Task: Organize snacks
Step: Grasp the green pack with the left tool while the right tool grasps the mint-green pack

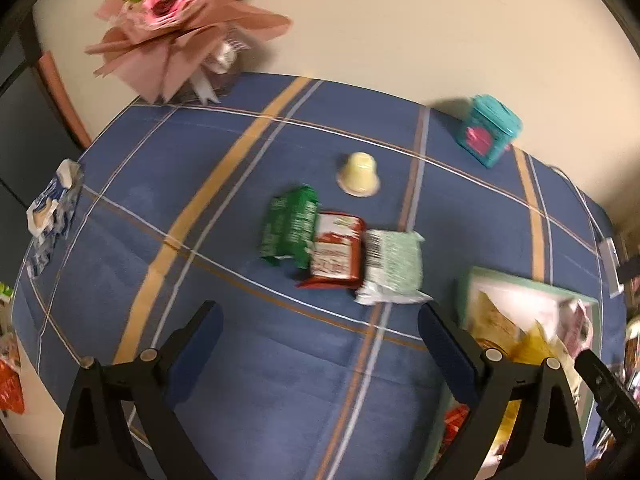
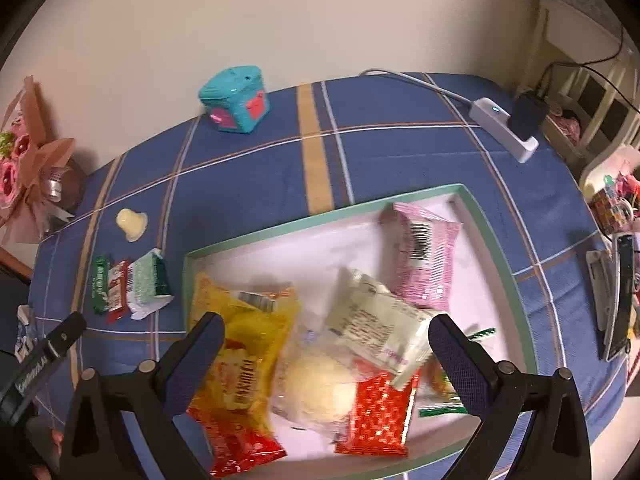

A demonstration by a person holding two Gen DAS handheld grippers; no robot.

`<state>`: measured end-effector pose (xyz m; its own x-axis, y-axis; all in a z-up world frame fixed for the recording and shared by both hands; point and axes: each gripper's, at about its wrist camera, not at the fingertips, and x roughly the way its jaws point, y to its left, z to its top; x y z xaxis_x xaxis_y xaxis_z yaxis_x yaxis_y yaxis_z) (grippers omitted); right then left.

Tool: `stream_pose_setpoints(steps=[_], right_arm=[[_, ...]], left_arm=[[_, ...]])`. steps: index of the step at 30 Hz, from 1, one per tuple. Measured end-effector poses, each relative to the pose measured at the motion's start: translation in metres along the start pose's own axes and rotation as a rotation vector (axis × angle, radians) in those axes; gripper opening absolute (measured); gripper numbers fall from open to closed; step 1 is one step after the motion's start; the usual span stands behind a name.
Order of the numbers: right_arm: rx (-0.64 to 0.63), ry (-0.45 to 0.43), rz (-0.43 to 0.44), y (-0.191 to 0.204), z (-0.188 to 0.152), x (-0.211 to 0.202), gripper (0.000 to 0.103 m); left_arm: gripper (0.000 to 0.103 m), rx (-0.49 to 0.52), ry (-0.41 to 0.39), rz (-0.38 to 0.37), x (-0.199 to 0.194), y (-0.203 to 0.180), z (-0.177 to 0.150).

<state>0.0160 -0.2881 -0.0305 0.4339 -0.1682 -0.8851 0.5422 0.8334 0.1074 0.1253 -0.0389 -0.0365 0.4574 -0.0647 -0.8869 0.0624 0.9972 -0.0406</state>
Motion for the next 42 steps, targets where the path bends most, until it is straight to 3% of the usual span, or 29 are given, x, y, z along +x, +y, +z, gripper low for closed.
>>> stream_pose_setpoints(steps=[7, 14, 22, 27, 29, 33, 35, 36, 38, 42], right_arm=[[-0.044, -0.036, 0.056, 0.032, 0.005, -0.003, 0.103], [-0.142, -0.054, 0.125, 0.091, 0.007, 0.002, 0.103], [-0.267, 0.005, 0.125, 0.159, 0.009, 0.050, 0.102], [-0.328, 0.027, 0.106, 0.187, 0.013, 0.080, 0.092], [-0.347, 0.035, 0.086, 0.196, 0.013, 0.091, 0.086], [-0.365, 0.059, 0.075, 0.205, 0.011, 0.109, 0.078], [-0.361, 0.077, 0.071, 0.205, 0.010, 0.114, 0.073], [-0.348, 0.084, 0.095, 0.203, 0.010, 0.115, 0.066], [-0.336, 0.093, 0.133, 0.203, 0.009, 0.113, 0.050], [-0.357, 0.096, 0.120, 0.209, 0.007, 0.111, 0.050]], left_arm=[[0.098, -0.052, -0.004, -0.008, 0.004, 0.034, 0.017], [0.098, -0.059, 0.025, -0.008, 0.027, 0.056, 0.037], [0.098, -0.044, 0.113, -0.095, 0.075, 0.063, 0.065], [0.096, -0.017, 0.147, -0.127, 0.101, 0.056, 0.072], [0.087, -0.005, 0.156, -0.136, 0.109, 0.052, 0.074], [0.078, 0.007, 0.175, -0.143, 0.123, 0.049, 0.074], [0.066, 0.005, 0.181, -0.169, 0.128, 0.047, 0.074], [0.063, 0.001, 0.178, -0.178, 0.128, 0.047, 0.074], [0.044, 0.007, 0.175, -0.191, 0.126, 0.044, 0.075], [0.042, 0.029, 0.171, -0.168, 0.125, 0.038, 0.072]])
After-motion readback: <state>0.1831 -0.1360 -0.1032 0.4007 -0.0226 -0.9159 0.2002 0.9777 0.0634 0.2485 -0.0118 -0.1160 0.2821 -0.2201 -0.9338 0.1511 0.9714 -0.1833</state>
